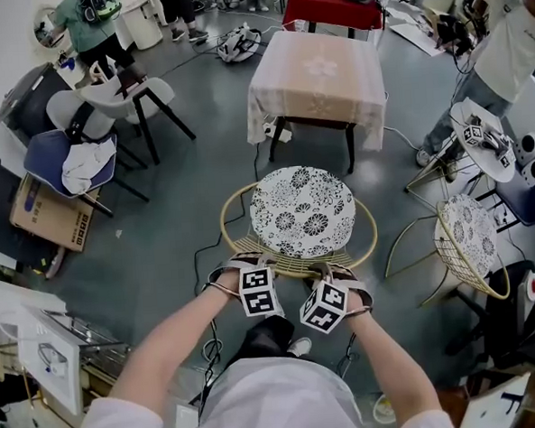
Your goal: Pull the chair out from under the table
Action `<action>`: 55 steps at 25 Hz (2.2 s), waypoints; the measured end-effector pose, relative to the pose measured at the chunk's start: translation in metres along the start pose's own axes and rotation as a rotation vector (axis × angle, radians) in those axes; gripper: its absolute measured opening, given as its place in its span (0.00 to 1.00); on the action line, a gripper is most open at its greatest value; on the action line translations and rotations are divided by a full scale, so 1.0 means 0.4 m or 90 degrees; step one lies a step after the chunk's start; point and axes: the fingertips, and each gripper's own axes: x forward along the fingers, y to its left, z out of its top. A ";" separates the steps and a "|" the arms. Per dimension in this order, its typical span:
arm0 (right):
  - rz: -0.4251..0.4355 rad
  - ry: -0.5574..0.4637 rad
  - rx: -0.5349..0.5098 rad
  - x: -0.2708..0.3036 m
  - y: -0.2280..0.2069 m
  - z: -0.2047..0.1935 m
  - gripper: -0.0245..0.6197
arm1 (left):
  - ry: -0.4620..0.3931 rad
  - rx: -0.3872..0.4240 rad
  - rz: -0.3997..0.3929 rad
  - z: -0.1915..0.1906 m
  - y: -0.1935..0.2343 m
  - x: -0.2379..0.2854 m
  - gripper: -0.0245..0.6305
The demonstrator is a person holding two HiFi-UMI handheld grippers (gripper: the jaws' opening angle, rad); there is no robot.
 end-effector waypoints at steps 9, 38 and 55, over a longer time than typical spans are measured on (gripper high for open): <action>-0.021 -0.049 0.083 -0.052 -0.006 0.025 0.20 | -0.074 -0.098 0.023 0.061 -0.004 -0.057 0.24; -0.141 -0.294 0.506 -0.306 -0.070 0.059 0.05 | -0.426 -0.579 0.138 0.263 0.015 -0.315 0.05; -0.152 -0.323 0.521 -0.340 -0.081 0.071 0.04 | -0.430 -0.605 0.153 0.295 0.021 -0.334 0.04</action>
